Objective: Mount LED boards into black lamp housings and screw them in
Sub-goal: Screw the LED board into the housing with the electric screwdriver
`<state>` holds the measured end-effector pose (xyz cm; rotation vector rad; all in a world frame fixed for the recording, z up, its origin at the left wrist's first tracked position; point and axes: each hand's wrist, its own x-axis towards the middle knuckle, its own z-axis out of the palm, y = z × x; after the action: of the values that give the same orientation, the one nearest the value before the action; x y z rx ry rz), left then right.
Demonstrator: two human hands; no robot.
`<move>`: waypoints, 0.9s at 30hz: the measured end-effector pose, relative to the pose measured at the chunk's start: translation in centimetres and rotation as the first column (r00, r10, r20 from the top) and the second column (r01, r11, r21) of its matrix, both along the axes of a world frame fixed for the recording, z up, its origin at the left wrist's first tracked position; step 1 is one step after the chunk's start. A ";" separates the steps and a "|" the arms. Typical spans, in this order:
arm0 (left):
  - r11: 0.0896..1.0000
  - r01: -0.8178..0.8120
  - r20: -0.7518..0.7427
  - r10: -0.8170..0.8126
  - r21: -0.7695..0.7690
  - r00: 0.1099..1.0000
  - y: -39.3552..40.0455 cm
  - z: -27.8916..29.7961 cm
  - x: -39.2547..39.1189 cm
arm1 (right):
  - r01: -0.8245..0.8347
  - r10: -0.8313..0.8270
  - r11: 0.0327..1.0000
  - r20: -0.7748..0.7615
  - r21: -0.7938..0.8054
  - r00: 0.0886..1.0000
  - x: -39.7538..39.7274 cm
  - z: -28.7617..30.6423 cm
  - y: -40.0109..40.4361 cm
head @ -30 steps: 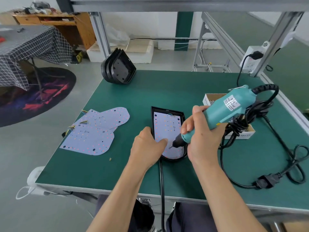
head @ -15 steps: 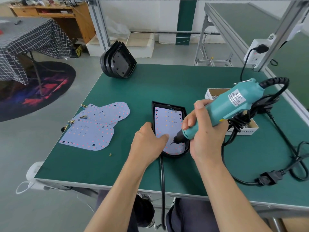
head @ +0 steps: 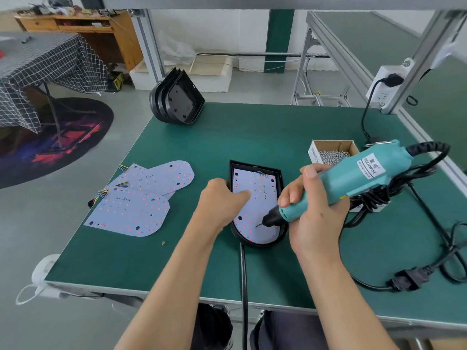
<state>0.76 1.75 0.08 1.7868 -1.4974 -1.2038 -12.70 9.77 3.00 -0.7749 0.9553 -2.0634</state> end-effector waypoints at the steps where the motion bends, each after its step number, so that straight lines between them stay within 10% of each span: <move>1: 1.000 0.003 -0.016 -0.003 0.008 1.000 0.0 0.0 0.0 | 0.000 0.000 1.000 0.002 -0.003 1.000 0.0 0.0 0.0; 27: 0.988 -0.010 -0.013 0.008 -0.156 1.000 1.1 -0.7 0.7 | -0.053 0.050 0.996 -0.044 -0.065 0.998 0.4 0.7 0.6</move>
<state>1.44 2.88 -0.66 1.6782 -1.5301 -1.0604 -12.32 10.33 3.66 -0.8725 0.8851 -2.0494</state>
